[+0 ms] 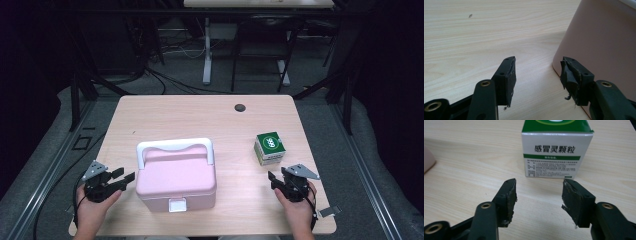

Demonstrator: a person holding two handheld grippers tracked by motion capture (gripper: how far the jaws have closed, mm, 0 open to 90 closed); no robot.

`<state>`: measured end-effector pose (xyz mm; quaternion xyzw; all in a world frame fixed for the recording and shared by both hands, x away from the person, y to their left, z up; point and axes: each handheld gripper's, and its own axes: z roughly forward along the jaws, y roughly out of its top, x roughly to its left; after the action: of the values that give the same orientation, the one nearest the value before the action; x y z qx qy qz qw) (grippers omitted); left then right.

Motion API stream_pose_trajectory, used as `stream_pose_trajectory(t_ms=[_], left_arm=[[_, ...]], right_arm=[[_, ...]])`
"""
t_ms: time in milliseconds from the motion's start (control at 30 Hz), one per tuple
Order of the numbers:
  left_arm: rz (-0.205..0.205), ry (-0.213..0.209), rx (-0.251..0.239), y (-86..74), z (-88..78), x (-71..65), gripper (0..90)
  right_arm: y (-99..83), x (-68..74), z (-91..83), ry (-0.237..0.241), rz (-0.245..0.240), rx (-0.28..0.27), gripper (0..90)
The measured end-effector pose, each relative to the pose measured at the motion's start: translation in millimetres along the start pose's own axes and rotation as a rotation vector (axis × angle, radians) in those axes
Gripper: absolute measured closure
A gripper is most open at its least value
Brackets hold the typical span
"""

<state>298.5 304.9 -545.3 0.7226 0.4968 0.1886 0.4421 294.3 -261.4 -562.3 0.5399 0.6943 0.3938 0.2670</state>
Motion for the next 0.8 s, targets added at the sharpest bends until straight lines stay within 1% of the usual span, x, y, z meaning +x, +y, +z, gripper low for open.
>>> stream_pose_trajectory(t_ms=[33,100,133,200,233,333,400,467,500,533,567,600,633,667,700,767,800], left_arm=[[0.004,0.002,0.000,0.3,-0.9,-0.5,46.7],[0.002,0.009,0.001,0.9,-2.2,-1.3,47.1],[-0.001,0.008,-0.004,0.9,-2.6,-1.5,47.1],[-0.002,0.009,-0.004,0.9,-2.7,-1.6,47.1],[-0.012,0.012,0.002,0.9,-3.4,-1.8,47.0],[-0.019,0.015,-0.001,1.5,-4.6,-1.8,47.3],[-0.016,0.012,-0.014,1.7,-5.6,-2.8,49.6],[-0.009,0.017,-0.010,2.1,-6.4,-3.6,53.9],[-0.011,0.013,-0.005,3.2,-7.5,-5.5,54.2],[-0.011,0.013,-0.005,3.2,-7.5,-5.5,55.4],[-0.020,0.007,-0.002,4.1,-8.2,-8.0,55.9],[-0.020,0.007,-0.002,4.1,-8.2,-8.0,57.7],[-0.023,-0.008,0.009,5.3,-9.3,-11.1,59.0],[-0.024,-0.005,0.012,6.0,-9.8,-13.2,59.6],[-0.021,-0.004,0.013,7.2,-11.2,-15.3,61.8],[-0.008,-0.006,0.005,9.5,-13.6,-19.3,63.6],[-0.002,-0.003,0.005,10.2,-14.6,-21.5,65.8]], right_arm=[[0.3,0.8,-0.2,-0.007,-0.005,-0.011,46.6],[-0.1,1.5,-0.2,-0.012,-0.011,-0.014,46.6],[-0.5,1.5,-0.2,-0.011,-0.009,-0.006,47.1],[-1.5,0.8,1.0,-0.005,-0.005,-0.012,47.7],[-2.6,-0.5,1.0,-0.004,0.005,0.013,48.8],[-3.3,-1.0,1.7,0.014,0.010,0.014,49.4],[-3.6,-0.4,1.8,0.027,0.006,0.019,50.7],[-3.7,0.0,1.5,0.029,0.003,0.018,51.3],[-3.1,1.0,0.8,0.028,0.008,0.014,54.1],[-2.6,1.3,0.4,0.034,0.014,0.012,55.0],[-2.0,1.7,-0.3,0.039,0.018,0.006,55.3],[-1.4,2.1,-0.7,0.040,0.017,0.003,55.5],[-0.9,2.9,-1.2,0.043,0.017,0.001,55.8],[-0.9,4.0,-0.7,0.047,0.017,-0.015,56.0],[-0.2,5.0,-1.9,0.056,0.010,-0.003,56.0],[0.9,9.1,-1.9,0.051,0.002,0.000,57.4],[1.3,11.0,-1.1,0.049,-0.005,-0.011,59.3]])
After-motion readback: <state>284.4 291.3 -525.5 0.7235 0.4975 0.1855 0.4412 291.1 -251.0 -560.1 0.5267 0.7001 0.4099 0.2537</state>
